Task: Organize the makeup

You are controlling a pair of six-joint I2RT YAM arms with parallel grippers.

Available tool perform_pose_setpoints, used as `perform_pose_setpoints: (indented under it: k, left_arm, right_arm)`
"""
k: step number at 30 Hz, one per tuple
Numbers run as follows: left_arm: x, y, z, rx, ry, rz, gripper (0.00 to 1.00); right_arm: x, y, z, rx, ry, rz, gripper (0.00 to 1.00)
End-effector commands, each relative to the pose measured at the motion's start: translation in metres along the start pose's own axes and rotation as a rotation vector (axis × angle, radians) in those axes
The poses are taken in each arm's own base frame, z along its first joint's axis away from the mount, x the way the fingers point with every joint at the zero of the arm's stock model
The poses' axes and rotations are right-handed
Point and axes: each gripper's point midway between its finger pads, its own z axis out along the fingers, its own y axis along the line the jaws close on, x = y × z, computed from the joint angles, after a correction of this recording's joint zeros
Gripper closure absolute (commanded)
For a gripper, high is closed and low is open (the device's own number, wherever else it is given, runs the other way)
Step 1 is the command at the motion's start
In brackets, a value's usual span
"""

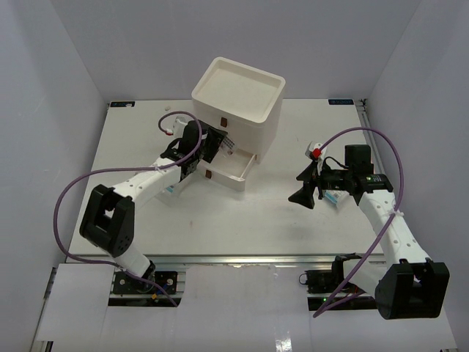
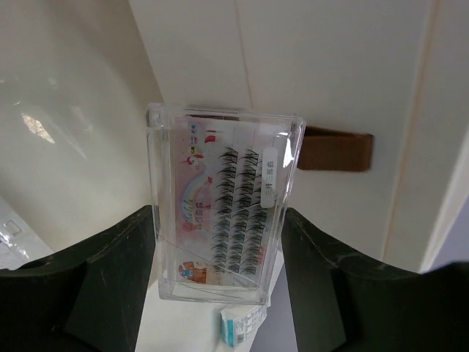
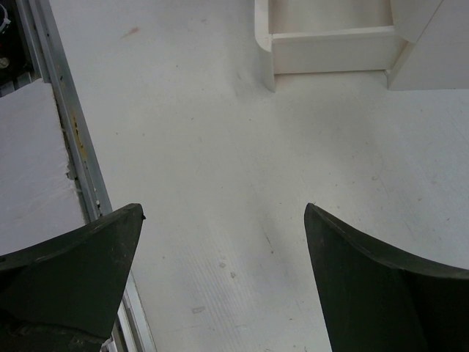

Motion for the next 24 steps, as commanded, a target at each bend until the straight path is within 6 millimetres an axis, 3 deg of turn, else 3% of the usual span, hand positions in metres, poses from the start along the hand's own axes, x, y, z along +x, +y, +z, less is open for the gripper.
perform_pose_setpoints:
  k: [1, 4, 8, 11, 19, 24]
  left_arm:
    - [-0.009, -0.027, 0.009, 0.068, -0.001, -0.149, 0.6]
    - [-0.008, -0.015, 0.017, 0.051, 0.0, -0.165, 0.51]
    - [-0.008, -0.001, 0.02, 0.027, 0.001, -0.167, 0.5]
    - [-0.01, -0.001, 0.022, 0.038, -0.001, -0.17, 0.49]
    - [-0.008, 0.006, 0.024, 0.02, 0.02, -0.149, 0.19]
    - [-0.006, 0.01, 0.022, 0.017, 0.044, -0.112, 0.17]
  right_arm:
    - [0.002, 0.0, 0.002, -0.013, -0.018, 0.006, 0.03]
    - [0.001, 0.0, 0.001, -0.011, -0.019, 0.005, 0.03]
    - [0.001, 0.0, 0.001, -0.011, -0.019, 0.004, 0.03]
    - [0.002, -0.001, 0.001, -0.008, -0.018, 0.006, 0.03]
    - [0.002, -0.002, 0.001, -0.005, -0.016, 0.01, 0.03]
    - [0.002, -0.003, 0.001, -0.005, -0.018, 0.012, 0.03]
